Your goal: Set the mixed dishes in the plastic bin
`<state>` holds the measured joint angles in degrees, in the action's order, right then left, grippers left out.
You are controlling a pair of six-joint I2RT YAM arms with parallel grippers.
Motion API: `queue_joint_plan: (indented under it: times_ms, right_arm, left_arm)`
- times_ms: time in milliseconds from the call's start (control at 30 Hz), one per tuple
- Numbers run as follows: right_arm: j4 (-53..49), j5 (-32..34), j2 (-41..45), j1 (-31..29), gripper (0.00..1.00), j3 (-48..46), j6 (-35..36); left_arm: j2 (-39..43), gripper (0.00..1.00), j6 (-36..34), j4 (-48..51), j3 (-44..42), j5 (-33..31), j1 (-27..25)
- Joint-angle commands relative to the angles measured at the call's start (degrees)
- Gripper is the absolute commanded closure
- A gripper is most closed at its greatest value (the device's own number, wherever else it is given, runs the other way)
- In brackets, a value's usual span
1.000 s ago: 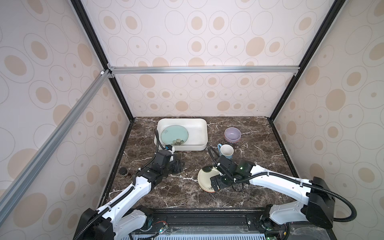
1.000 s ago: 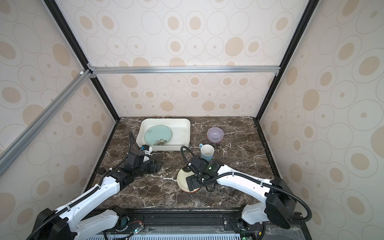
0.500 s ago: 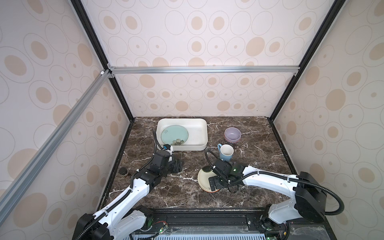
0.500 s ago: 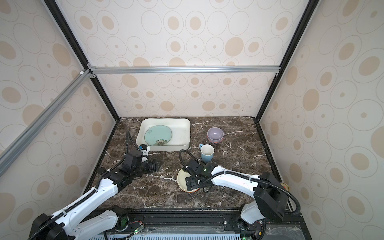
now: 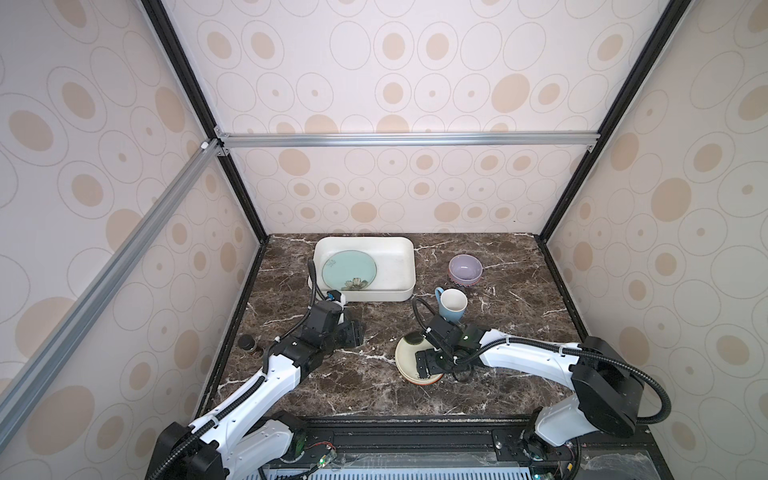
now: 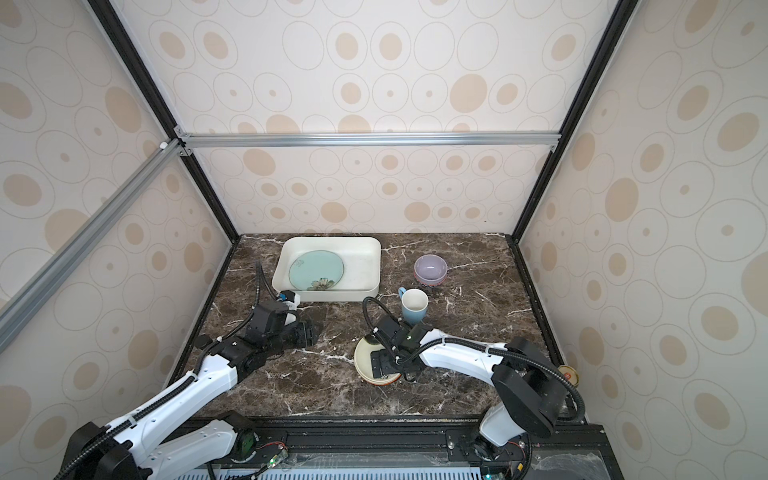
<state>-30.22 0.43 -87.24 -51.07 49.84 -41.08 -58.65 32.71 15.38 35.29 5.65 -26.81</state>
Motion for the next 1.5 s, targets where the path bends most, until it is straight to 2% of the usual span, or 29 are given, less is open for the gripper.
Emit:
queue_joint_plan:
  times_ms: [0,433,1100,1267,1467]
  right_arm:
    - [1.0,-1.57,-2.0,0.15,0.0,1.11,-0.18]
    - [3.96,-7.93,-8.53,0.0,0.0,7.27,1.75]
    - [2.35,-15.97,-20.42,-0.15,0.0,23.96,8.07]
    - [-2.39,-11.25,-16.14,0.96,0.0,23.73,11.4]
    - [-5.28,-7.51,-6.63,3.91,0.0,18.29,12.78]
  left_arm:
    - [-0.56,0.31,-1.57,1.28,3.44,-1.38,-0.38]
    - [-0.79,0.31,-1.52,1.84,2.51,-2.47,-0.43]
    - [5.79,0.35,6.45,3.52,-5.59,-2.34,-0.37]
    - [5.03,0.4,8.57,1.18,-8.5,1.55,-0.43]
    - [1.68,0.46,7.72,1.85,-8.16,1.22,-1.04]
